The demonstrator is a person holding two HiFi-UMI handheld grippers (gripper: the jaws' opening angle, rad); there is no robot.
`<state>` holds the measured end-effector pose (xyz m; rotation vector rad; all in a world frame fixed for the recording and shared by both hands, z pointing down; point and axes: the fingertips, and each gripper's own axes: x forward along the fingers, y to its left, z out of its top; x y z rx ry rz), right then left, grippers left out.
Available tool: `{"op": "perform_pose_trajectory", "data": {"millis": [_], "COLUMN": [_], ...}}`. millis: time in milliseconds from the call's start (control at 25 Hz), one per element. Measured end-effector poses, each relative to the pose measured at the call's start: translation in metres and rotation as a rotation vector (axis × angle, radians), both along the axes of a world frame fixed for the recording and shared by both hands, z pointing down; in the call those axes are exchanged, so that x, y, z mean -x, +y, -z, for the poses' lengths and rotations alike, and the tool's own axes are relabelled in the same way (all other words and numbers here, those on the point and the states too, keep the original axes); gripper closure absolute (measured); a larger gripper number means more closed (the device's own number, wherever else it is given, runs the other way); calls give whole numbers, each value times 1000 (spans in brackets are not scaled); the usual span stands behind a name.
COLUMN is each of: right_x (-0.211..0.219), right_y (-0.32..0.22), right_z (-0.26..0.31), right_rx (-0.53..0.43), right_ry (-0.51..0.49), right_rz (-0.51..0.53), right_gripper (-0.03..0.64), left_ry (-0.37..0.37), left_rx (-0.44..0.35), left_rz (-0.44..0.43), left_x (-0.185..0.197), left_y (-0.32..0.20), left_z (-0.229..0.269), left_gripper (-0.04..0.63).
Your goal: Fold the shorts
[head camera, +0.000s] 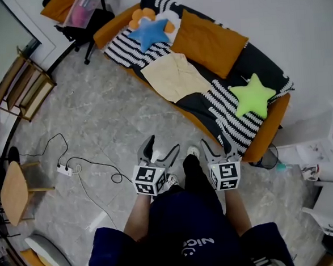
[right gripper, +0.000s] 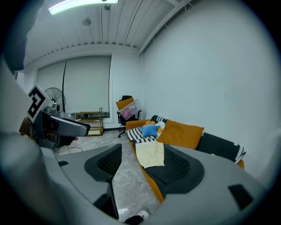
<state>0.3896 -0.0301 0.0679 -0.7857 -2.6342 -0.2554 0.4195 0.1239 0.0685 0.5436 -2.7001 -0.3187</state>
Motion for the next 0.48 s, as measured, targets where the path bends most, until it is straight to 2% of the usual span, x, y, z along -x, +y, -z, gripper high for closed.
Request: {"op": "perform_pose_trajectory", "data": {"millis": [240, 480], "right_x": [55, 146], "right_y": [1, -2], "right_z": [-26, -39], "right_rx": [23, 23], "right_ry": [42, 84], "right_rz": [22, 79], "right_gripper": [325, 325], "left_ry": [35, 75], "left_rx": [26, 37], "left_rz": [32, 56], "left_x": [45, 123], "left_y": [5, -8], "left_z": [-16, -24], "left_gripper": [204, 206]}}
